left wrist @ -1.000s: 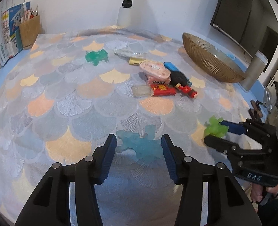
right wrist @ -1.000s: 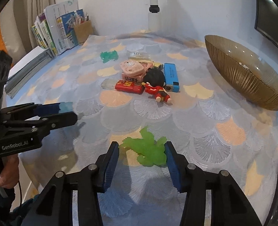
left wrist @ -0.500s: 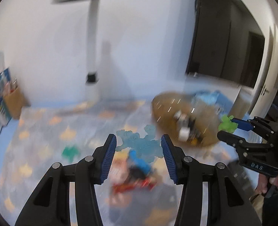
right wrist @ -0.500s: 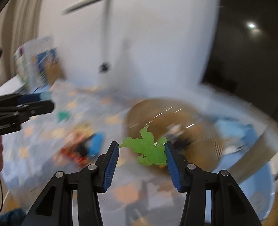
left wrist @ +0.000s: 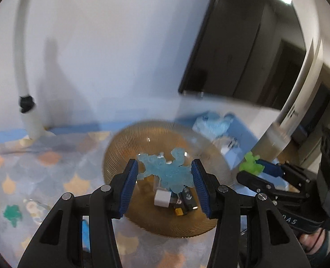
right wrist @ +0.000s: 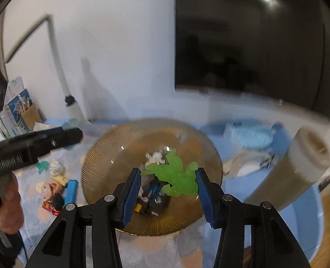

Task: Organize rigid objects
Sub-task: 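Carry both frogs over the amber bowl and open both grippers, then grasp the dark green frog with the left gripper while the right grasps the pink eraser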

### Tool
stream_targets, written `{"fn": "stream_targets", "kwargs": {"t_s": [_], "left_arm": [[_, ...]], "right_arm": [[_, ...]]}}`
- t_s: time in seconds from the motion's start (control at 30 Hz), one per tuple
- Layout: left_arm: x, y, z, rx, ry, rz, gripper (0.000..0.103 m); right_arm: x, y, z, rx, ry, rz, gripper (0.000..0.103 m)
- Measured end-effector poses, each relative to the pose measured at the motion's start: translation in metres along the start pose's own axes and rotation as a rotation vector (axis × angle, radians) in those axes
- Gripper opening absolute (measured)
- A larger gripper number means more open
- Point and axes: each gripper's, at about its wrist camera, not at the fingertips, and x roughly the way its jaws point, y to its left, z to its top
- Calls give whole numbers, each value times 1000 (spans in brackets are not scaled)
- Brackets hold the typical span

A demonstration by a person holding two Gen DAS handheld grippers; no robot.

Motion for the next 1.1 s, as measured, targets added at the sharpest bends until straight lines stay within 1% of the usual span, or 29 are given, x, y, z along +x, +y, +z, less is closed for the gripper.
{"fn": "stream_targets", "kwargs": {"t_s": [0.03,0.13,0.17,0.2,0.23,0.3,0.43,0.5,0.53,0.6,0.63,0.67,0.77,0.8,0.87,0.97,1.03,1.1], "left_arm": [[7,-3,-2,3,15,8,47],[30,-5,-12,8,48,52,48],[33,-4,-14,9,51,65,49],[33,-2,-15,10,56,72,65],[32,0,-15,10,62,80,77],[14,5,-15,13,20,83,77],[-38,20,-10,14,-58,78,78],[-66,30,-10,2,-95,87,79],[-84,38,-14,-2,-116,102,80],[-107,52,-20,-16,-144,146,81],[-119,60,-25,-33,-156,171,81],[-130,71,-32,-58,-162,195,81],[-154,104,-56,-128,-164,249,81],[-159,113,-63,-143,-162,265,81],[-163,135,-83,-172,-142,306,81],[-153,166,-118,-190,-88,406,81],[-140,187,-141,-200,-45,453,81],[-130,200,-157,-205,-12,479,81]], "right_arm": [[10,-3,-2,12,30,13,49],[28,-8,-7,42,72,23,50],[31,-10,-7,55,86,16,59],[32,-11,-7,67,92,15,63],[29,-13,-7,81,80,20,63],[18,-13,-5,86,60,24,63],[-10,-2,-1,62,10,10,63],[-23,8,1,50,-6,30,63],[-31,18,2,39,-16,45,64],[-45,39,3,12,-38,71,68],[-50,47,2,-1,-45,82,71],[-54,59,1,-20,-52,96,71],[-60,99,-9,-80,-64,134,72],[-58,113,-14,-96,-61,149,72],[-48,136,-28,-114,-40,174,76],[-15,167,-59,-118,1,195,76],[8,179,-80,-123,19,193,76],[31,186,-100,-115,47,215,76]]}}
